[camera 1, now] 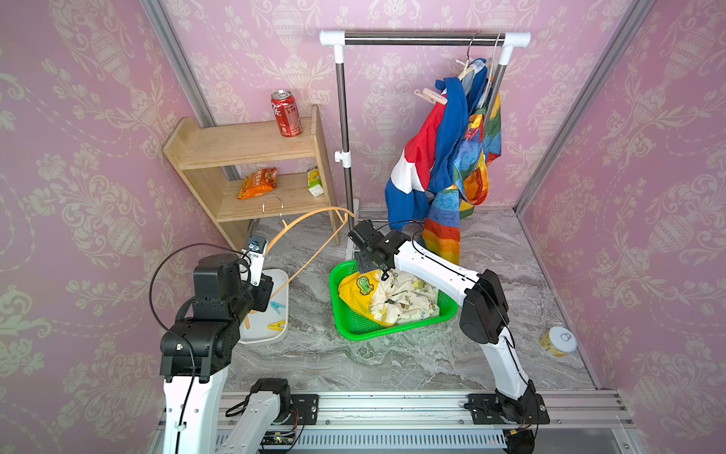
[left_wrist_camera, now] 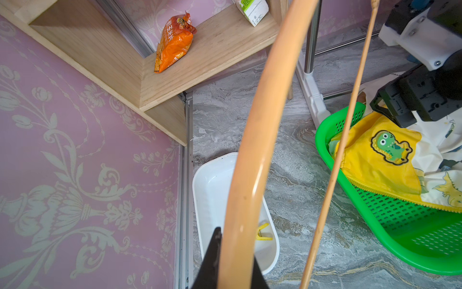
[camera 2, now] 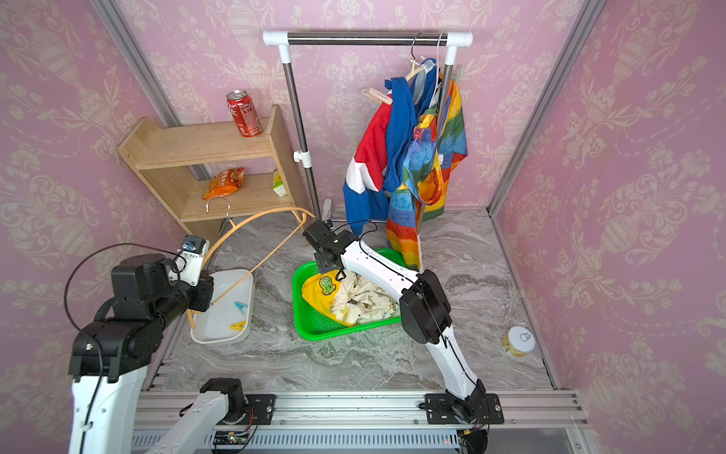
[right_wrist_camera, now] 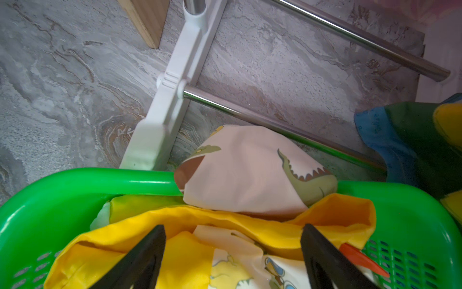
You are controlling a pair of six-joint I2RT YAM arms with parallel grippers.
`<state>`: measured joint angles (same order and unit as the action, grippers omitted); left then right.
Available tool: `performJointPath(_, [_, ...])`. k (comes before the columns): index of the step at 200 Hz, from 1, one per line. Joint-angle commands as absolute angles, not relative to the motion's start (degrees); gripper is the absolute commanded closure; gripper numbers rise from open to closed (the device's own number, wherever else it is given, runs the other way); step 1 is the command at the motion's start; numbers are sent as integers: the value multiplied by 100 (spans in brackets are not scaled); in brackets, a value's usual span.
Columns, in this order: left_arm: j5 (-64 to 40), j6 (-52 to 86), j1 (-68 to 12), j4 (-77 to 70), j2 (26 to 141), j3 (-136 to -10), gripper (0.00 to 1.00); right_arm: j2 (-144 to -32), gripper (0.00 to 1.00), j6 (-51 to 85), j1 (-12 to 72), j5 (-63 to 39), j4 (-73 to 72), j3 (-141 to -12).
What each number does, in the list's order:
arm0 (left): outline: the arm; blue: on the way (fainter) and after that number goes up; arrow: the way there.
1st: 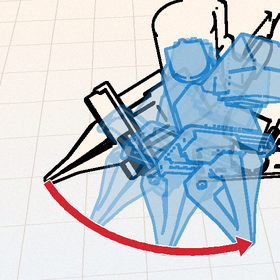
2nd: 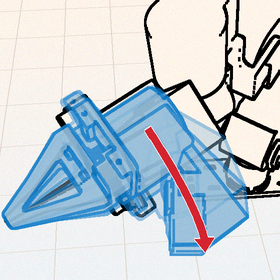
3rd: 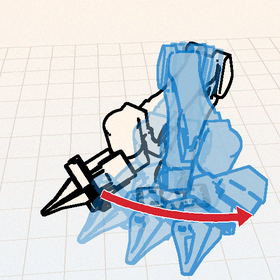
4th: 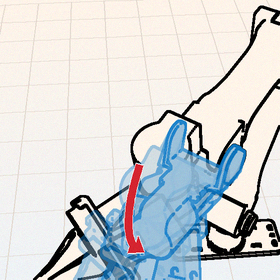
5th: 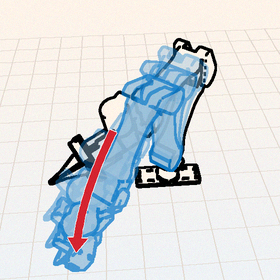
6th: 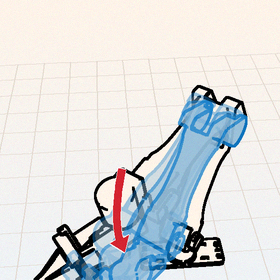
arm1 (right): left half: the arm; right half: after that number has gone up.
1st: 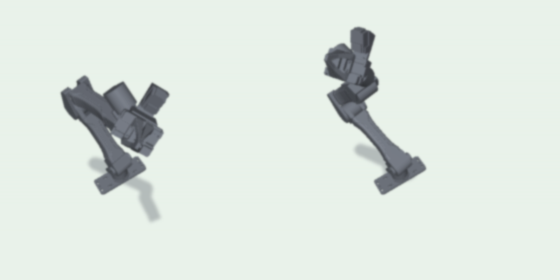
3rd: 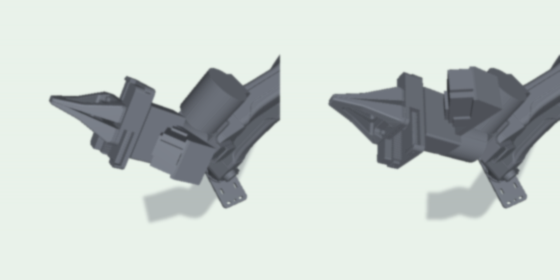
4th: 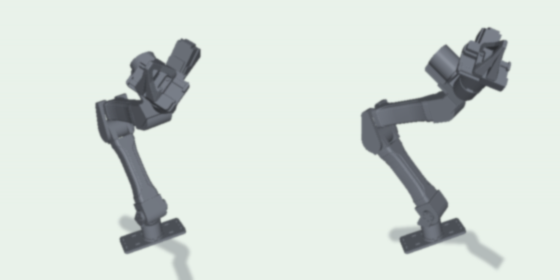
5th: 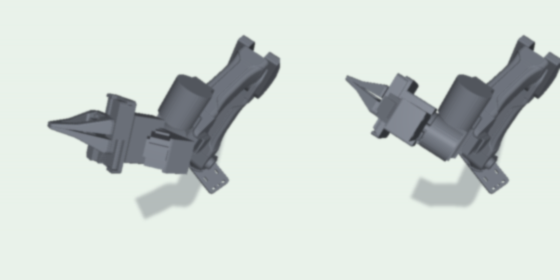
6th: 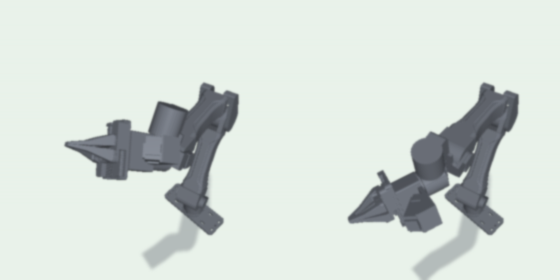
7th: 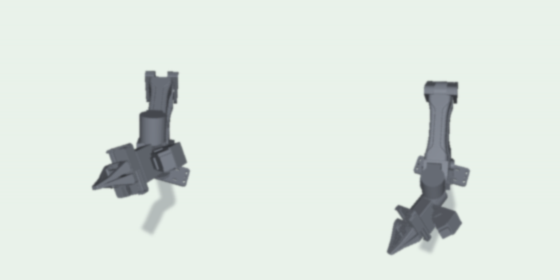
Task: Remove the clothespins securing jackets to the hanger
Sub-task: Adjust the jacket in the basket.
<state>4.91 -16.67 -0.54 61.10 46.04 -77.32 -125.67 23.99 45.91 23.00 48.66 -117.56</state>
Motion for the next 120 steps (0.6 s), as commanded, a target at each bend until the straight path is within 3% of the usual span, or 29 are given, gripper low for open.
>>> performJointPath(1, [578, -1728, -44, 6089, 4604, -7751, 100, -12750, 13, 2378, 4627, 2576, 4745, -11839])
performJointPath(69, [666, -1802, -44, 6134, 4658, -7796, 100, -12992, 17, 2490, 4637, 2879, 4546, -11804])
performJointPath(120, [754, -1872, -44, 6144, 4667, -7796, 100, -13118, 41, 2608, 4634, 2936, 4702, -11818])
